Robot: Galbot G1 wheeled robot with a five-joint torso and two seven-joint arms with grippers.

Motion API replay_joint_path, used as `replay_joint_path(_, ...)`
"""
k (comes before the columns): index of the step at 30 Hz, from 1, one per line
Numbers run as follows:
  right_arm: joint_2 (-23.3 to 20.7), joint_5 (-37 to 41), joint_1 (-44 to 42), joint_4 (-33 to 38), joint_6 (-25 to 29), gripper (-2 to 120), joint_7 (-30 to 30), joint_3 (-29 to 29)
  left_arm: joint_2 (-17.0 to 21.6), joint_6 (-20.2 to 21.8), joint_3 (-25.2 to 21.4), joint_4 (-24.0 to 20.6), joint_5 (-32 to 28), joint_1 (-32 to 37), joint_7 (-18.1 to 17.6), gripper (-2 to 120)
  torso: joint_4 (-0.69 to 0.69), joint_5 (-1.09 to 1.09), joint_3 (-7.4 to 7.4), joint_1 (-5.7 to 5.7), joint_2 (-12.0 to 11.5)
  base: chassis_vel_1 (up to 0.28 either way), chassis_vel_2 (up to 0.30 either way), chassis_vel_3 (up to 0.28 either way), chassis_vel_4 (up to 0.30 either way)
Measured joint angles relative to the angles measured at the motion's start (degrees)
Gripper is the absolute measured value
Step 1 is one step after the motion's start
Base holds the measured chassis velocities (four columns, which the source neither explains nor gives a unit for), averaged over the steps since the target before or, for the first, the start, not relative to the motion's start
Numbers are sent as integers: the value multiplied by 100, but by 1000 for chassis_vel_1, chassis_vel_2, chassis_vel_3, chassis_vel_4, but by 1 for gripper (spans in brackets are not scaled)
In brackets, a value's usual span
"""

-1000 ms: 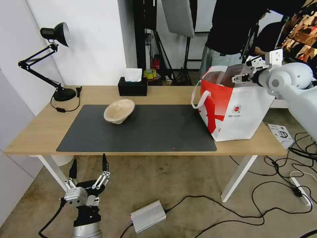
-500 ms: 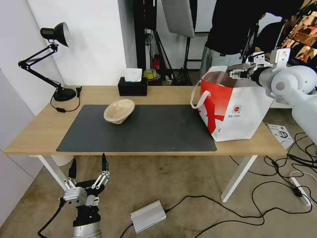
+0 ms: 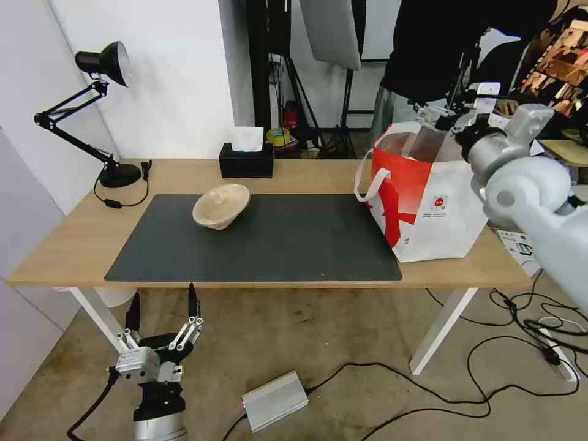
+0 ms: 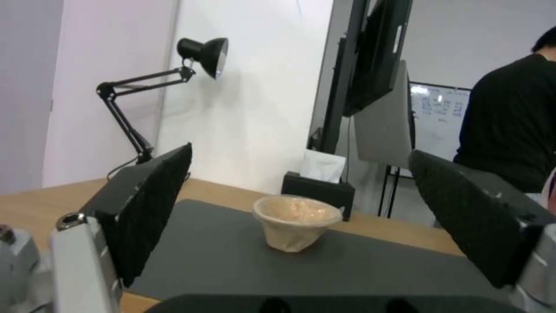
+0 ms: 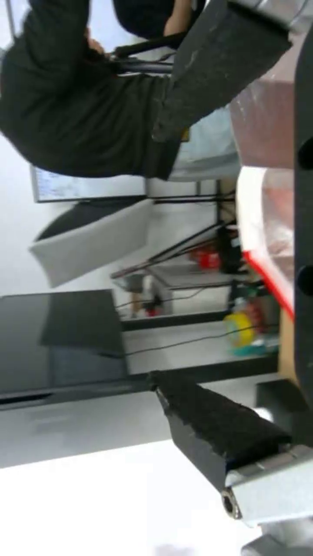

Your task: Pick up the trash from the table and place it into the takeout bag.

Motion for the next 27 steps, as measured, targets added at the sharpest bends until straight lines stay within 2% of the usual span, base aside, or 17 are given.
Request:
replay_joint_path(3,-28,-260,-588,369,673,100,6,302,0,0,-2,-14,0,9,-3,100,0,0,0,0,0,0,0,0,0)
replay_joint_path(5,-24,-287,-625,388,711,100,5,320,0,0,-2,-14,-1,8,-3,100,0,0,0,0,0,0,0,0,0)
replay_joint_path(7,82,-720,-1242,667,1219,100,2,577,0,2,-1,-26,-1,-22,-6,100,0,0,0,0,0,0,0,0,0)
replay_joint_path(11,239,-1321,-2062,1076,1592,100,66,855,-1,80,26,-83,-33,-12,-18,100,-2,2,0,0,0,0,0,0,0)
replay_joint_path(19,444,-1990,-3321,1961,1914,100,334,1324,-1,123,24,-171,-55,-12,-26,100,0,0,0,-1,1,0,0,0,0)
replay_joint_path(21,451,-2021,-3424,2018,1926,100,337,1353,-1,125,23,-176,-55,-12,-25,100,-1,0,0,0,1,0,0,0,0)
replay_joint_path(23,491,-2226,-3935,2210,2003,100,338,1475,-1,131,18,-200,-55,-12,-23,100,0,0,0,0,1,0,0,0,0)
replay_joint_path(27,568,-2461,-4426,2328,2043,100,366,1544,0,133,9,-205,-55,-12,-17,100,-1,0,0,-1,1,0,0,0,0)
